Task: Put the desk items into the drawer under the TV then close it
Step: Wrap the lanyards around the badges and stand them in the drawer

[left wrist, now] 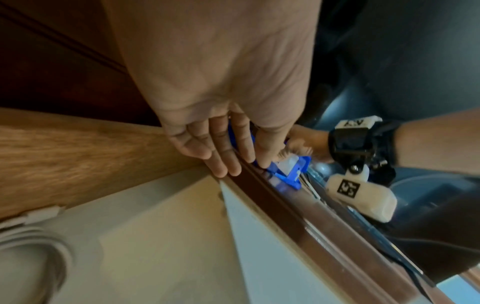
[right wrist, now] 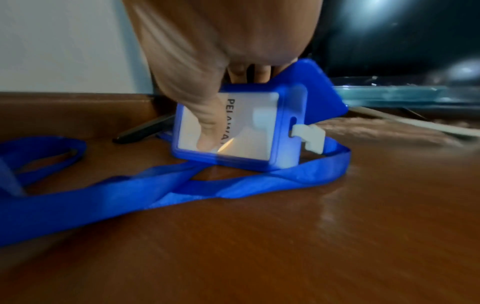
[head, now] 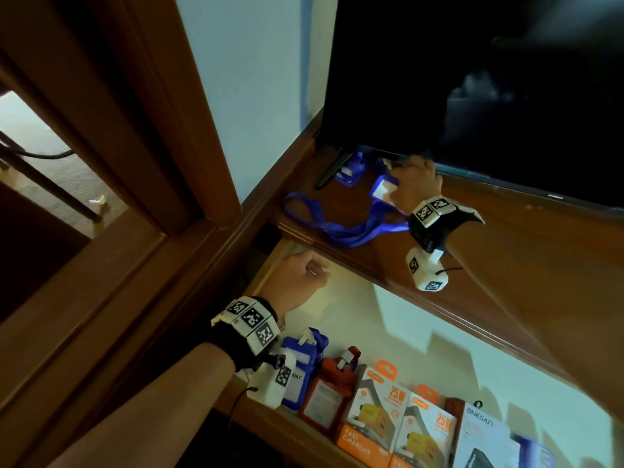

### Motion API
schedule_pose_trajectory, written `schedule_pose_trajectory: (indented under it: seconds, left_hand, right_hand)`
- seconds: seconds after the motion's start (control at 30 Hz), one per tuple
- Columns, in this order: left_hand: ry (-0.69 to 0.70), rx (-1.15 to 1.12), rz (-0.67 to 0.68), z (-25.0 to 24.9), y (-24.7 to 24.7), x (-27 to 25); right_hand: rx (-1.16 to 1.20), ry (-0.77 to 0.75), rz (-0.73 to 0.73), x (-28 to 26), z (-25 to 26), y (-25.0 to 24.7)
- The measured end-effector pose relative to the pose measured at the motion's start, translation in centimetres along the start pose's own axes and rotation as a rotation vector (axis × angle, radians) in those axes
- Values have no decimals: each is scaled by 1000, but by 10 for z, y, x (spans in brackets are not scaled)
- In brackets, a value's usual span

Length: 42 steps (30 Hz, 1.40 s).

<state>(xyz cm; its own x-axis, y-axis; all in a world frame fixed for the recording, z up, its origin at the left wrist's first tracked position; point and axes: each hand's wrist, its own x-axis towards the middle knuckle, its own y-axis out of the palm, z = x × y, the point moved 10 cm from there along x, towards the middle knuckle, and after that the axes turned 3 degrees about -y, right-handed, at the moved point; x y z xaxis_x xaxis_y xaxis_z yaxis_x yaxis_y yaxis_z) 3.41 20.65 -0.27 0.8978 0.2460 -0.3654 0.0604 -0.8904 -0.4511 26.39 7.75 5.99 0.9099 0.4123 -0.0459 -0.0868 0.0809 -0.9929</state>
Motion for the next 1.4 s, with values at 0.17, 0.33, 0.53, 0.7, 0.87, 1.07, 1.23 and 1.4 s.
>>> schedule_pose_trajectory:
  seconds: [0.17, 0.33, 0.53, 0.7, 0.87, 1.07, 1.23, 1.4]
  left_hand:
    - [79, -94, -72, -29, -5, 5]
    - [160, -221, -105, -74, -1, 3]
    - [272, -255, 38, -135, 48, -22]
    - [371, -149, 254, -164, 109, -46]
    - [395, 82, 612, -166, 177, -71]
    - [352, 422, 501, -155, 144, -31]
    - [251, 450, 88, -144, 61, 32]
    - [296, 418, -95, -157, 54, 28]
  right_hand:
    - [838, 312, -130, -26, -62, -15]
    - [1481, 393, -367, -95, -81, -57]
    - [1737, 520, -495, -206, -123, -56]
    - [1996, 545, -499, -263, -127, -31]
    - [2039, 593, -491, -306, -144, -30]
    - [2260, 875, -771, -362, -217, -9]
    - [2357, 1113, -883, -397, -252, 30]
    - [2390, 1189, -918, -397, -240, 47]
